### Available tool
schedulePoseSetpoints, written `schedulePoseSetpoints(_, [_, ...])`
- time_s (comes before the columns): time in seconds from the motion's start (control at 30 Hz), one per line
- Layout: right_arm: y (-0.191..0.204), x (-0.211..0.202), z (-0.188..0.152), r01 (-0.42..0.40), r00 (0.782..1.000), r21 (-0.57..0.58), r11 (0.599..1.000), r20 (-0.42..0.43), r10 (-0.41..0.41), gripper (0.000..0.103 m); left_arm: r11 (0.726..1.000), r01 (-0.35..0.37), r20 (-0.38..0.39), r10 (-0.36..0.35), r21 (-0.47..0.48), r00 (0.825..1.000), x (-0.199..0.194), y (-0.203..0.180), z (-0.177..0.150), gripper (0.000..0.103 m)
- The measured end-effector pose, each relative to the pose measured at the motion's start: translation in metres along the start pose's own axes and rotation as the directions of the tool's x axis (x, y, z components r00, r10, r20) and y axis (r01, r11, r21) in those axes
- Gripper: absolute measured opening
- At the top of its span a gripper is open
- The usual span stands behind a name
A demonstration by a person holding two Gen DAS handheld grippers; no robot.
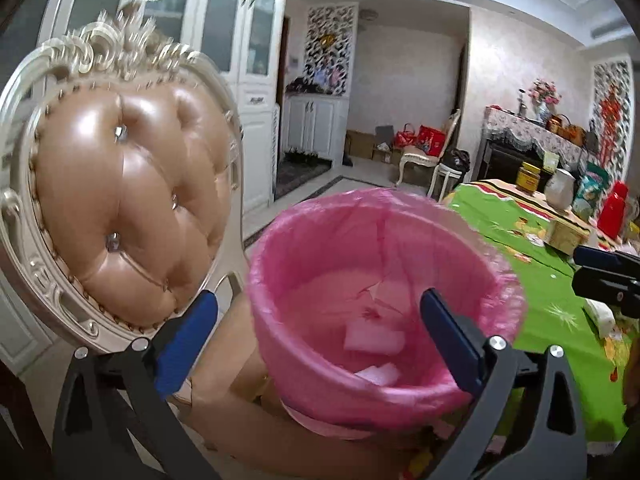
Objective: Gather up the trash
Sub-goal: 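Grasp white tissue with the left tool while the right tool grasps the striped cloth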
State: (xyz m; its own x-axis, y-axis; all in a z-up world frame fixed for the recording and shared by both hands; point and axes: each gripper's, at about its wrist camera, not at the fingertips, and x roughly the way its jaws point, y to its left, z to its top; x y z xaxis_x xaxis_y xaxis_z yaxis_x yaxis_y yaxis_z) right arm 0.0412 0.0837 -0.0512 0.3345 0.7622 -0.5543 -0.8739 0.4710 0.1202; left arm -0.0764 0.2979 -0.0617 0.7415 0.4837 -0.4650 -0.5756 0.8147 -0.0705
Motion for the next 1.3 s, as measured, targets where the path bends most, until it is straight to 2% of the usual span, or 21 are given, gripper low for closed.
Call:
schedulePoseSetpoints(0.13, [-0.027, -0.040, -0.028, 0.113, 0.993, 0.034, 0.993, 0.009, -0.114, 0.086, 0.992, 0.096, 0.015, -0.097, 0.082, 0.995, -0.021, -0.051, -0.003, 0.098])
schedulePoseSetpoints(0.3, [-0.076, -0.095, -0.062, 0.225, 0.973, 0.128, 0.966, 0.015, -0.229, 0.087, 0.959, 0.235, -0.055, -0.229, 0.158, 0.972, -0.027, -0.124, -0.010, 0.098])
schedulePoseSetpoints(0.4, [-0.106, -0.127, -0.082, 0.284, 0.957, 0.185, 0.941, 0.012, -0.291, 0.087, 0.927, 0.334, -0.132, -0.315, 0.170, 0.940, -0.026, -0.174, -0.014, 0.098])
schedulePoseSetpoints(0.53, [-0.144, -0.167, -0.109, 0.346, 0.934, 0.254, 0.903, 0.002, -0.358, 0.087, 0.886, 0.420, -0.199, -0.383, 0.197, 0.902, -0.023, -0.234, -0.019, 0.098])
schedulePoseSetpoints(0.63, [-0.168, -0.189, -0.125, 0.384, 0.918, 0.291, 0.876, -0.016, -0.397, 0.087, 0.870, 0.442, -0.249, -0.389, 0.217, 0.887, -0.015, -0.275, -0.023, 0.098])
schedulePoseSetpoints(0.73, [-0.194, -0.199, -0.138, 0.410, 0.907, 0.337, 0.847, -0.054, -0.418, 0.086, 0.857, 0.470, -0.306, -0.398, 0.213, 0.865, -0.003, -0.312, -0.026, 0.098])
schedulePoseSetpoints(0.87, [-0.228, -0.189, -0.146, 0.439, 0.898, 0.364, 0.822, -0.146, -0.415, 0.086, 0.868, 0.435, -0.356, -0.339, 0.239, 0.871, 0.020, -0.352, -0.030, 0.098])
schedulePoseSetpoints(0.93, [-0.237, -0.178, -0.145, 0.433, 0.901, 0.357, 0.828, -0.177, -0.395, 0.086, 0.879, 0.400, -0.374, -0.290, 0.260, 0.881, 0.033, -0.367, -0.032, 0.098])
schedulePoseSetpoints(1.03, [-0.239, -0.162, -0.142, 0.406, 0.913, 0.339, 0.849, -0.199, -0.357, 0.084, 0.886, 0.387, -0.408, -0.264, 0.256, 0.874, 0.048, -0.376, -0.034, 0.097])
schedulePoseSetpoints(1.13, [-0.243, -0.154, -0.136, 0.401, 0.915, 0.336, 0.852, -0.195, -0.354, 0.084, 0.886, 0.376, -0.429, -0.239, 0.271, 0.871, 0.057, -0.377, -0.036, 0.082])
schedulePoseSetpoints(1.2, [-0.248, -0.159, -0.135, 0.405, 0.914, 0.368, 0.837, -0.169, -0.368, 0.084, 0.880, 0.392, -0.465, -0.239, 0.268, 0.853, 0.067, -0.378, -0.039, 0.053])
schedulePoseSetpoints(1.23, [-0.251, -0.166, -0.134, 0.393, 0.919, 0.393, 0.831, -0.133, -0.371, 0.082, 0.879, 0.395, -0.474, -0.236, 0.269, 0.848, 0.070, -0.377, -0.041, 0.049])
schedulePoseSetpoints(1.27, [-0.250, -0.171, -0.133, 0.381, 0.923, 0.403, 0.832, -0.110, -0.370, 0.079, 0.874, 0.396, -0.459, -0.239, 0.283, 0.856, 0.068, -0.375, -0.041, 0.034])
schedulePoseSetpoints(1.3, [-0.249, -0.175, -0.131, 0.377, 0.923, 0.404, 0.833, -0.092, -0.373, 0.078, 0.871, 0.406, -0.461, -0.250, 0.277, 0.852, 0.067, -0.373, -0.039, 0.032])
